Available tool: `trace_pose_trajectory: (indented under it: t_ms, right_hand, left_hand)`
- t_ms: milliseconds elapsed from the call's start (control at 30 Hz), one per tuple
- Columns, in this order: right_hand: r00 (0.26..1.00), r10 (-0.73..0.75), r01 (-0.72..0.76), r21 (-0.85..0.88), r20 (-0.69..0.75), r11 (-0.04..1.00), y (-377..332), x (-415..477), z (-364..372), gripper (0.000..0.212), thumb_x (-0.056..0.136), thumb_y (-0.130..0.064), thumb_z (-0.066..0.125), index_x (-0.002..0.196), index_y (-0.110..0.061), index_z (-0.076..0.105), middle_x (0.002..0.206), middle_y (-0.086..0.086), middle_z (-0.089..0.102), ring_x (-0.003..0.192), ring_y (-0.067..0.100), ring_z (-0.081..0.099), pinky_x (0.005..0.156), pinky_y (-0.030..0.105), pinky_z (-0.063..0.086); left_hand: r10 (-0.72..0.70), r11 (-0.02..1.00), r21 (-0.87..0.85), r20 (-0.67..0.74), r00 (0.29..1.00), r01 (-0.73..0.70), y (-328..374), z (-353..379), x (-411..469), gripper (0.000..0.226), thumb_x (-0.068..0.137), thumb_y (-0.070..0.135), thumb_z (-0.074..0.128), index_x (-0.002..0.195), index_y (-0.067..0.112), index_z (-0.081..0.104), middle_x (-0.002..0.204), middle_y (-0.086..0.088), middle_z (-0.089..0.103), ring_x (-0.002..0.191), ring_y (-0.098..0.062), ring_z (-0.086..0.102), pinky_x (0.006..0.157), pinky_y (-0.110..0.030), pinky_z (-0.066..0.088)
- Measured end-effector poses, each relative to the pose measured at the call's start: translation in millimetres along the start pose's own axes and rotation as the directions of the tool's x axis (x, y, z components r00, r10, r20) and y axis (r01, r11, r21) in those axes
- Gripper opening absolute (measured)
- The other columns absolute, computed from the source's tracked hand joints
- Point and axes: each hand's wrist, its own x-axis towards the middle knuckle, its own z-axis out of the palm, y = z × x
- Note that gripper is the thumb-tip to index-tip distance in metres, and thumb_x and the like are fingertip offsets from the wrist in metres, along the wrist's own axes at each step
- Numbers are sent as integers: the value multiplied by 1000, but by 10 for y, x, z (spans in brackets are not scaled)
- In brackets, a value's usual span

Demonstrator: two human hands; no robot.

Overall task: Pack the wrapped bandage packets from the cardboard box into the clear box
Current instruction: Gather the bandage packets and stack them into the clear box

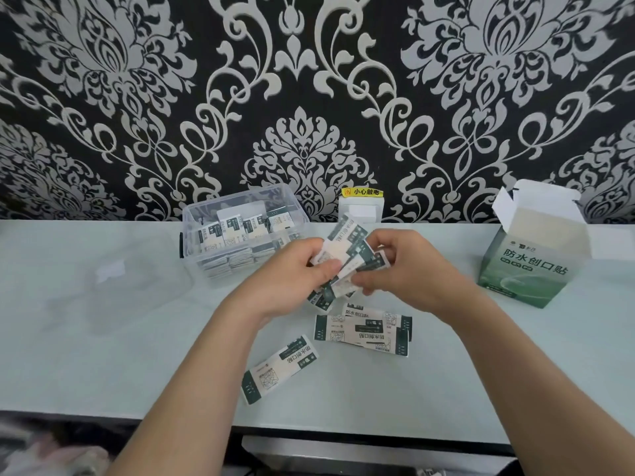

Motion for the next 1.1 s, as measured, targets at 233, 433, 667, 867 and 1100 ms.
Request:
trace_pose_trajectory:
  t_ms: [233,433,667,867,1100]
  right_hand:
    - [999,53,-51,155,-9,987,-80,-7,214,25,75,-9,81,90,-12,61,79,3,73,64,12,65,63,29,55]
    - [896,-147,361,-493,420,792,-218,-156,628,35,75,-35,80,104,-30,63,103,-12,57,97,6,42,85,24,41]
    - [853,-63,374,-524,517,765,-321,-86,890,27,83,-23,73,108,-23,64,81,-16,48,78,4,43,63,17,34]
    - [931,-157,239,-226,329,944,-286,-11,628,9,83,-14,73,77,-13,66,63,-7,54,55,3,44,55,17,37]
    - [998,6,-31,377,69,926,-269,40,628,17,96,-16,58,105,-13,72,90,4,75,74,10,63,68,23,57]
  left_hand:
    - [46,998,41,-168,985,-40,-112,-275,-132,17,95,3,55,102,19,60,80,2,71,61,1,65,54,-13,43]
    - [-46,997,43,-220,974,56,-334,-541,-216,13,94,11,58,89,22,63,85,-1,72,80,-18,63,74,-31,47]
    - [-22,999,33,-171,985,28,-361,-544,-248,16,95,10,57,85,23,59,75,10,64,70,-8,57,67,-26,41]
    - [-95,986,-154,-225,970,61,-392,-555,-247,10,99,16,51,99,14,61,87,1,67,77,-15,60,71,-29,47]
    - [-112,909,-416,-219,969,12,-166,-224,-229,19,103,21,44,108,23,63,95,7,73,75,-5,65,66,-23,50]
